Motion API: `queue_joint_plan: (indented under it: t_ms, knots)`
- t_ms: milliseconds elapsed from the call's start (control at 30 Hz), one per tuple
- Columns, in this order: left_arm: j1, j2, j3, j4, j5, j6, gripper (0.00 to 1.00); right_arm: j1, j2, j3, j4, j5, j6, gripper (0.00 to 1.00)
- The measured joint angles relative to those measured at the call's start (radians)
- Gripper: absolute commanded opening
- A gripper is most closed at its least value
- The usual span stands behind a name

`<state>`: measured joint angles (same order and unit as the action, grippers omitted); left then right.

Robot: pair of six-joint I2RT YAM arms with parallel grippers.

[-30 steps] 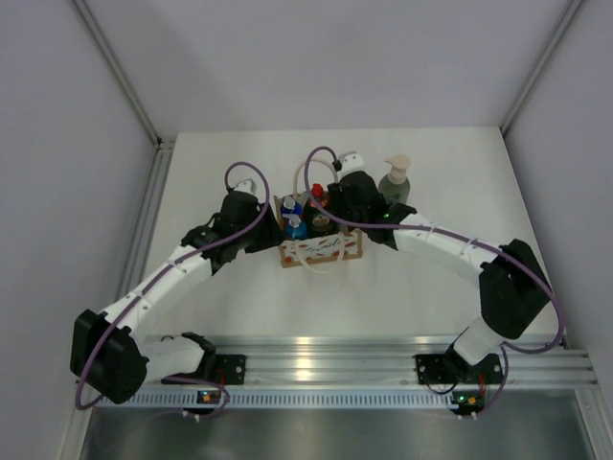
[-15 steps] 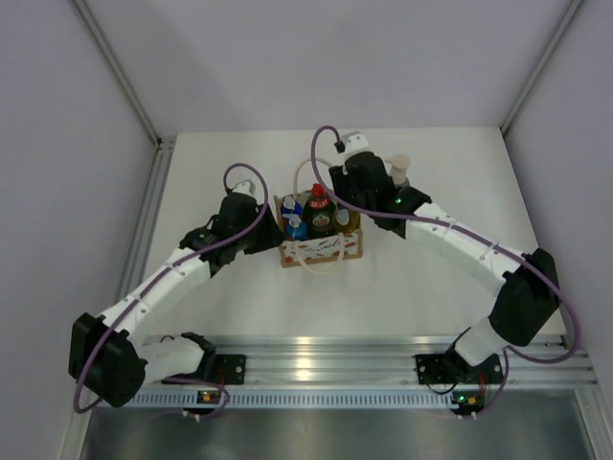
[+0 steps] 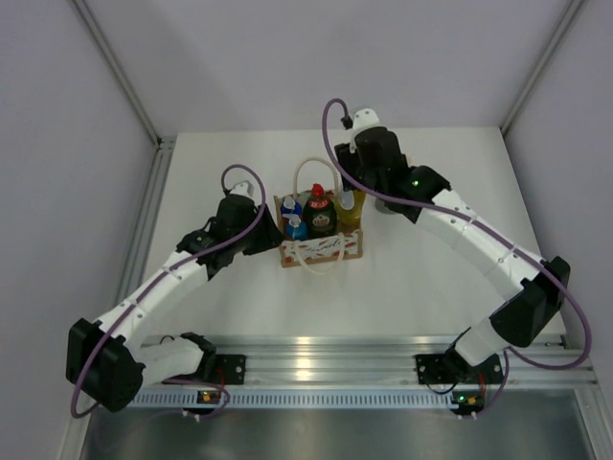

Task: Take the personal care products out of the canvas bag

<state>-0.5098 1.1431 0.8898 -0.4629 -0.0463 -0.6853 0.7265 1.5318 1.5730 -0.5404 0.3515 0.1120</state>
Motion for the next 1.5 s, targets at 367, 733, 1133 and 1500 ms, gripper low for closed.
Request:
queue_joint_plan:
  t_ms: [367, 733, 1133, 1500]
  knots:
    - [0.0, -0.002, -0.002, 0.0, 0.0, -0.005, 0.55, -0.029, -0.061, 0.045, -0.06, 0.074, -0.042, 0.0]
    - [0.0, -0.003, -0.002, 0.0, -0.001, -0.016, 0.54, -0.095, -0.196, -0.042, -0.049, 0.167, -0.057, 0.0]
    - [0.0, -0.035, -0.022, 0.0, -0.017, -0.015, 0.54, -0.123, -0.257, -0.47, 0.157, 0.18, -0.06, 0.0]
    - [0.0, -0.042, -0.034, 0.0, -0.022, -0.015, 0.53, -0.153, -0.258, -0.639, 0.303, 0.168, -0.031, 0.0]
